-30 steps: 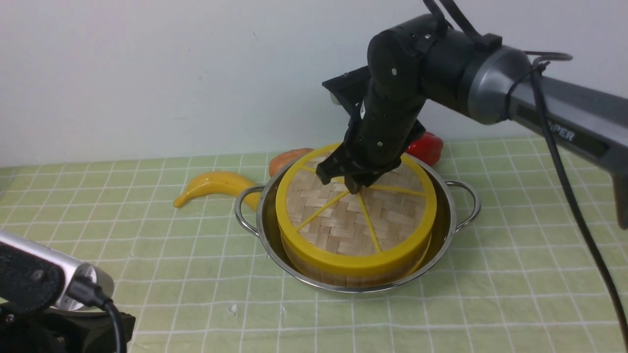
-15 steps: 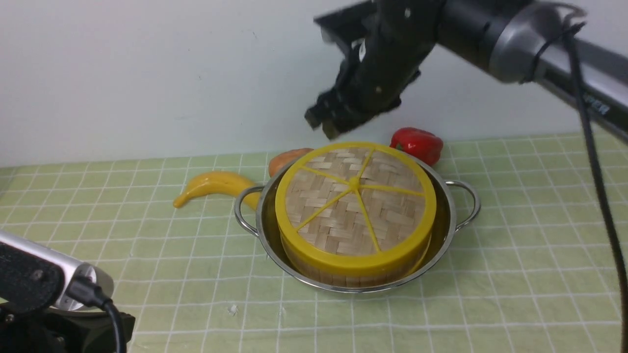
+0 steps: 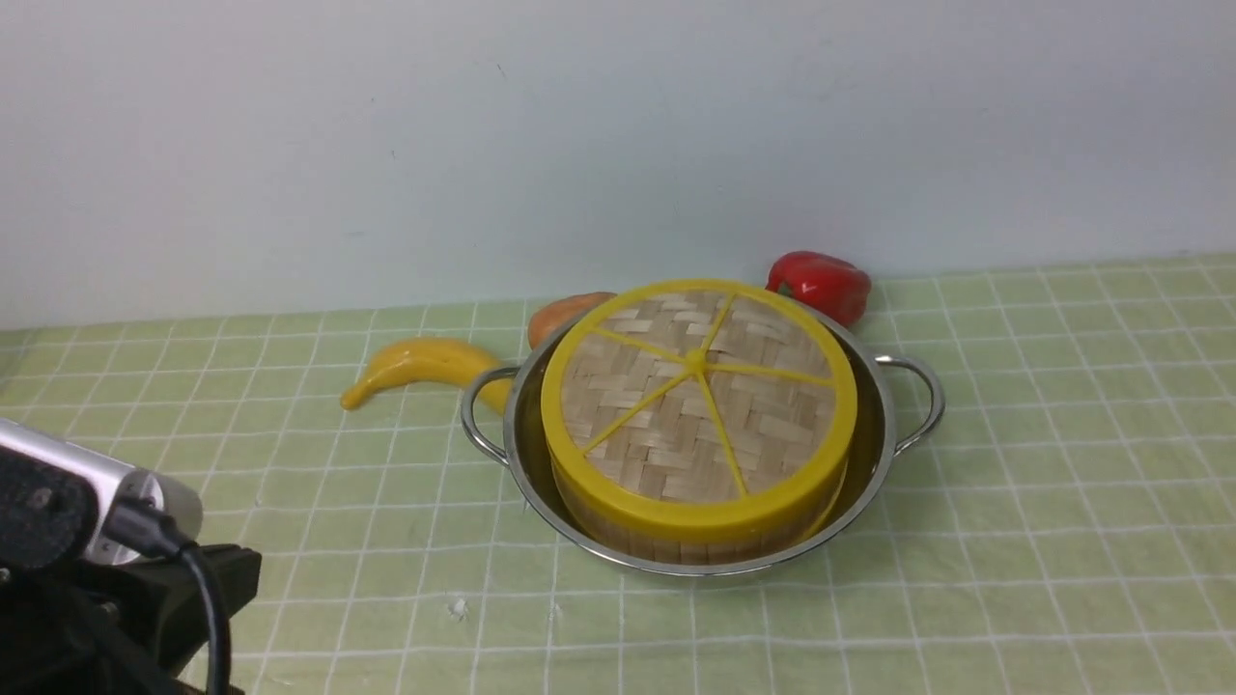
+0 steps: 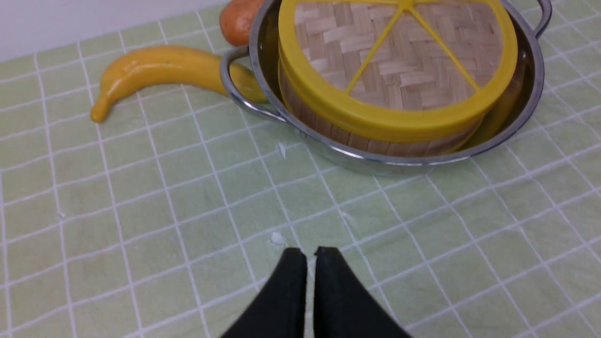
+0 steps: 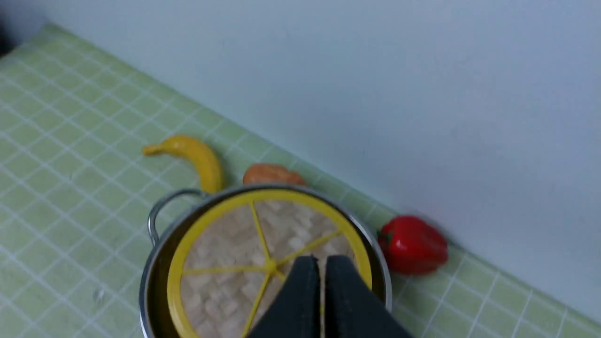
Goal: Place the steamer in the pot on the green tablecloth, and put the lid on the steamer.
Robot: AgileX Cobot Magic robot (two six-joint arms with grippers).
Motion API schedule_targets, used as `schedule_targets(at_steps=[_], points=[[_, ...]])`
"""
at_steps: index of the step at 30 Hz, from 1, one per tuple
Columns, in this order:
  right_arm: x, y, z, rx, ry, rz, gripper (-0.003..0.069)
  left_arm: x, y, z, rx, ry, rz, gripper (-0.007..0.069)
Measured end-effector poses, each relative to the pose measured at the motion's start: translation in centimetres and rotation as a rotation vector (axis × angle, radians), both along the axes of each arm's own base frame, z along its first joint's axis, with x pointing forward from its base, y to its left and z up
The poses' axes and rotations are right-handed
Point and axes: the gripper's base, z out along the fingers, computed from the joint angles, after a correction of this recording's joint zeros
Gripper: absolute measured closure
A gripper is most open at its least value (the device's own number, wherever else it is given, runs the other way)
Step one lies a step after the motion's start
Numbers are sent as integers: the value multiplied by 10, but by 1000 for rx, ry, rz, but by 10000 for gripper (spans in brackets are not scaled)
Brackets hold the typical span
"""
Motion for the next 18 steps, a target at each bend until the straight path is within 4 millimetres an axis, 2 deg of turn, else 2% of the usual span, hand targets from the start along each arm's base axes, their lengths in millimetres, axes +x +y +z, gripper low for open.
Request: schedule_targets(at_steps=[2, 3, 4, 5, 6, 7, 10, 12, 18], points=[[-17, -11, -31, 20, -38, 10, 674, 1, 0, 2, -7, -20, 3, 602], [-16, -10, -29, 29, -53, 12, 674, 1, 0, 2, -7, -22, 3, 602], [-31, -19, -64, 51, -68, 14, 675, 2, 0, 3, -11, -36, 5, 602], [-32, -19, -66, 65, -87, 15, 674, 2, 0, 3, -11, -36, 5, 601], [-42, -26, -101, 81, -82, 9, 674, 2, 0, 3, -12, -39, 6, 596], [-49, -30, -119, 97, -89, 4, 674, 2, 0, 3, -13, -40, 6, 594], [-65, -40, -158, 139, -96, -7, 674, 2, 0, 3, -17, -40, 8, 592], [-74, -45, -178, 169, -108, -8, 674, 2, 0, 3, -15, -36, 8, 592], [-81, -49, -185, 206, -145, -2, 666, 2, 0, 3, -15, -34, 8, 582]])
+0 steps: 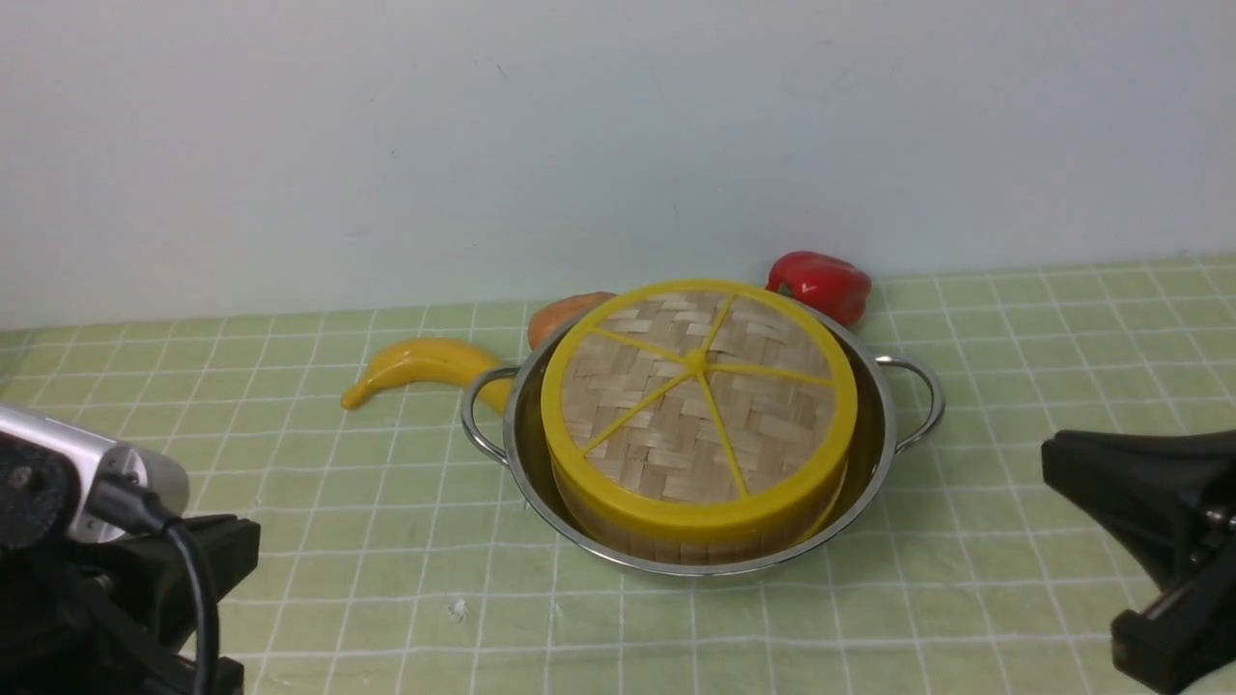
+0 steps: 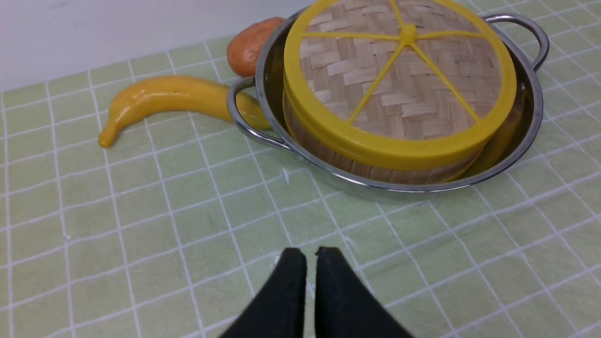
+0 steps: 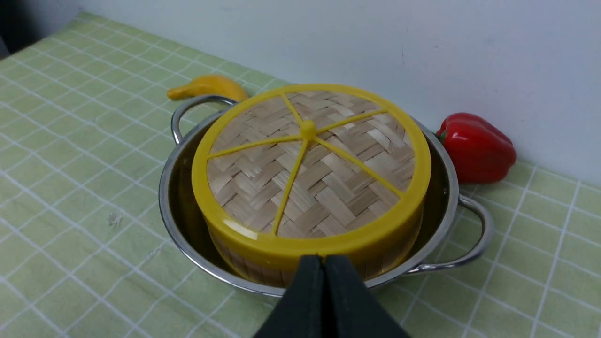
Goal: Place the steamer in the pot on the green tablecloth, and put the lid on the steamer.
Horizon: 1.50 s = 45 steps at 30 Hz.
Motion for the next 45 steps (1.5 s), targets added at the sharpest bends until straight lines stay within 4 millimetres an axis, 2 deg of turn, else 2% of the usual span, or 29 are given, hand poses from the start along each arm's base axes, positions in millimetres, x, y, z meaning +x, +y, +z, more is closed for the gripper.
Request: schedule_targets(at_steps=[13, 17, 21, 24, 26, 27, 28, 34, 37, 45], points=[[-1, -1, 0, -6, -15, -1, 633, 0, 0, 0, -1, 0, 0, 560], [-4, -19, 8, -21, -87, -75, 623, 0, 0, 0, -1, 0, 0, 551], [-22, -53, 12, 10, -177, -266, 613, 0, 0, 0, -2, -1, 0, 543], [-37, -67, 4, 16, -219, -348, 605, 0, 0, 0, -3, -1, 0, 539], [-52, -76, -11, 20, -250, -420, 594, 0, 0, 0, -3, -1, 0, 534], [-53, -77, -13, 20, -253, -429, 594, 0, 0, 0, -3, -1, 0, 533], [-63, -82, -28, 21, -271, -472, 585, 0, 0, 0, -3, -1, 0, 529], [-82, -88, -63, 52, -323, -557, 561, 0, 0, 0, -3, -1, 0, 518], [-82, -89, -74, 70, -318, -580, 549, 0, 0, 0, -4, -2, 0, 511], [-77, -89, -80, 86, -270, -585, 522, 0, 0, 0, -4, -2, 1, 501]])
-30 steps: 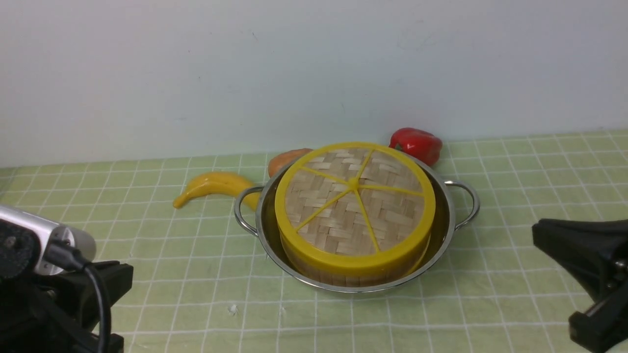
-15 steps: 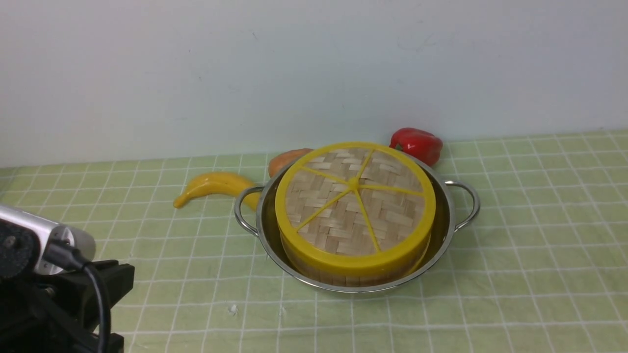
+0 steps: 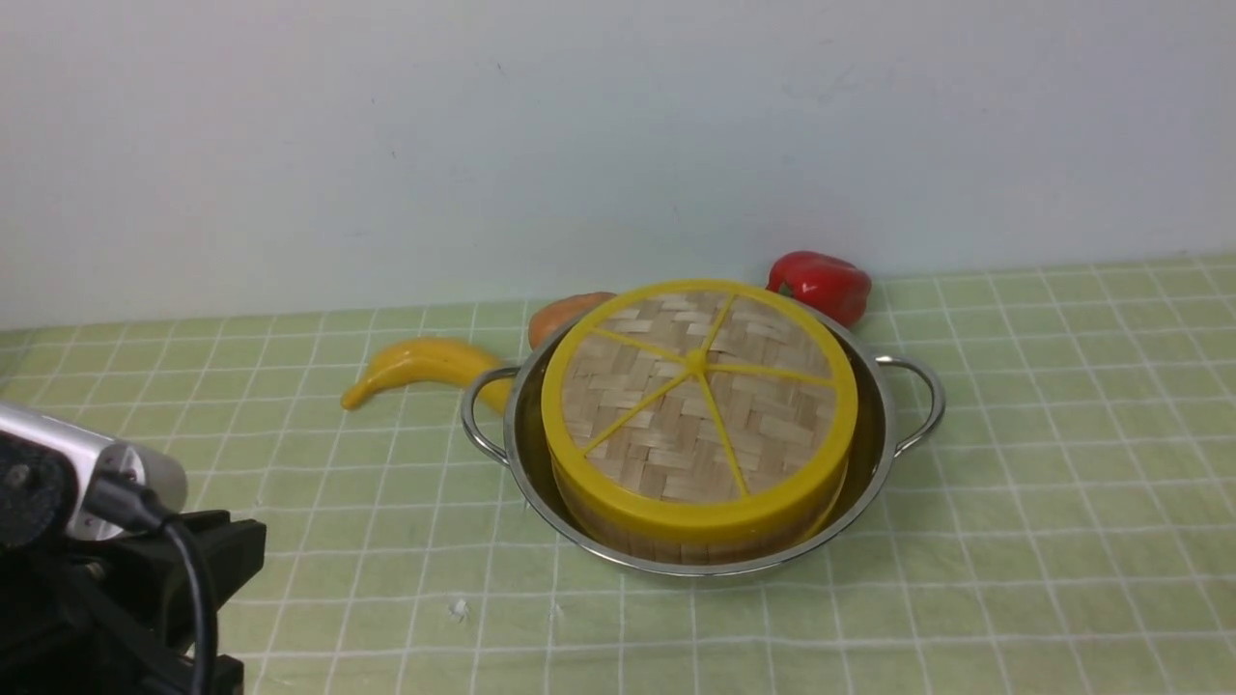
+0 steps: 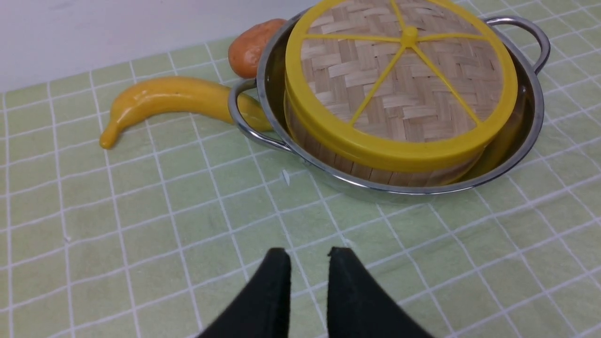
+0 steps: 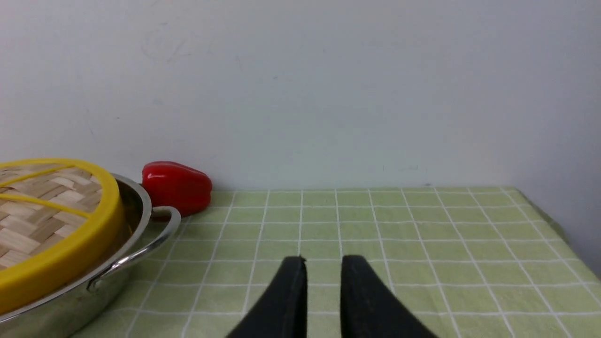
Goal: Place the steamer in the pot on the green tablecloth, and put the lid on the steamer.
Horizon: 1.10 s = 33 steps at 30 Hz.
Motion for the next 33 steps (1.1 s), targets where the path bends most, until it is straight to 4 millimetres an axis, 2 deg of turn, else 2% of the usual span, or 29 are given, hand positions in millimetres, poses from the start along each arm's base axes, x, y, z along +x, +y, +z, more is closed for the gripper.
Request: schedule_targets(at_steps=[13, 19, 22, 24, 25, 26, 30, 33], points=[[1, 0, -2, 3, 15, 0, 480, -2, 1, 2, 0, -14, 3, 480], [1, 0, -2, 3, 15, 0, 469, -25, 26, 4, 84, -172, 128, 467], [1, 0, -2, 3, 15, 0, 463, -34, 35, -9, 110, -219, 205, 465], [1, 0, -2, 3, 15, 0, 454, -41, 40, -27, 137, -246, 262, 465], [1, 0, -2, 3, 15, 0, 447, -46, 44, -43, 157, -265, 297, 463], [1, 0, -2, 3, 15, 0, 446, -47, 44, -45, 163, -268, 304, 461], [1, 0, -2, 3, 15, 0, 431, -55, 48, -86, 184, -343, 352, 454], [1, 0, -2, 3, 15, 0, 426, -56, 48, -103, 180, -384, 363, 453]])
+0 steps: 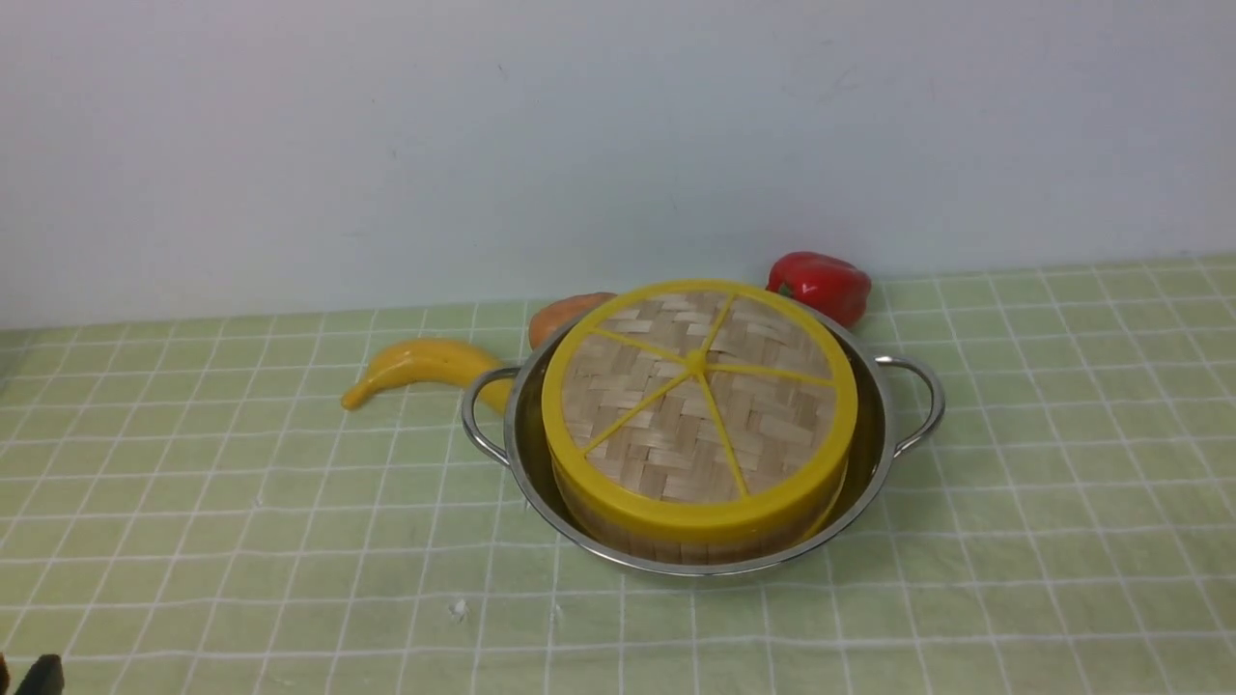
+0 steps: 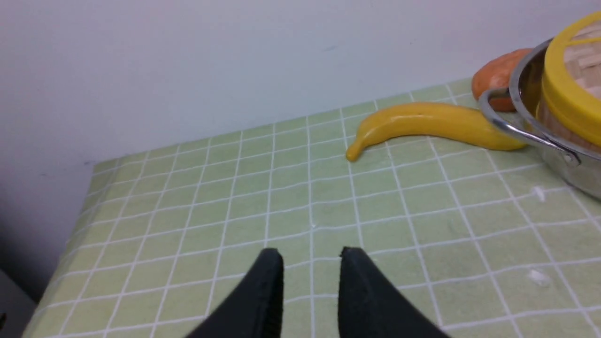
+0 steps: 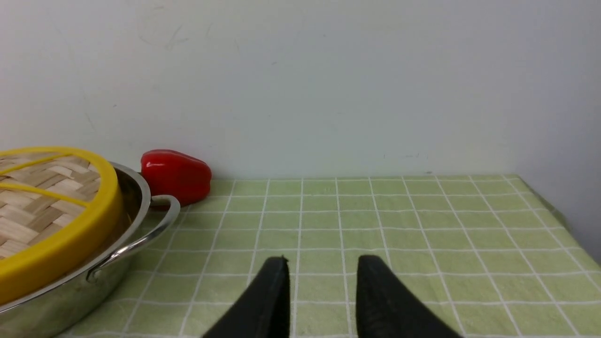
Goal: Place the steamer in the pot on the green tablecloth, and put the lid on the steamer.
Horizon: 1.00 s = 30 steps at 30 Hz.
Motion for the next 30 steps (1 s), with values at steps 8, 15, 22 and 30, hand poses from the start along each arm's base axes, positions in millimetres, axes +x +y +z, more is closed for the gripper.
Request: schedule_targets(at_steps=[8, 15, 22, 30], points=[[0, 0, 0, 0, 0, 0, 419, -1, 0, -17, -10, -57, 0, 440], [0, 0, 0, 0, 0, 0, 419, -1, 0, -17, -12, -56, -1, 426], [0, 0, 0, 0, 0, 0, 419, -1, 0, -17, -12, -56, -1, 421], [0, 0, 0, 0, 0, 0, 419, -1, 0, -17, -12, -56, -1, 407]])
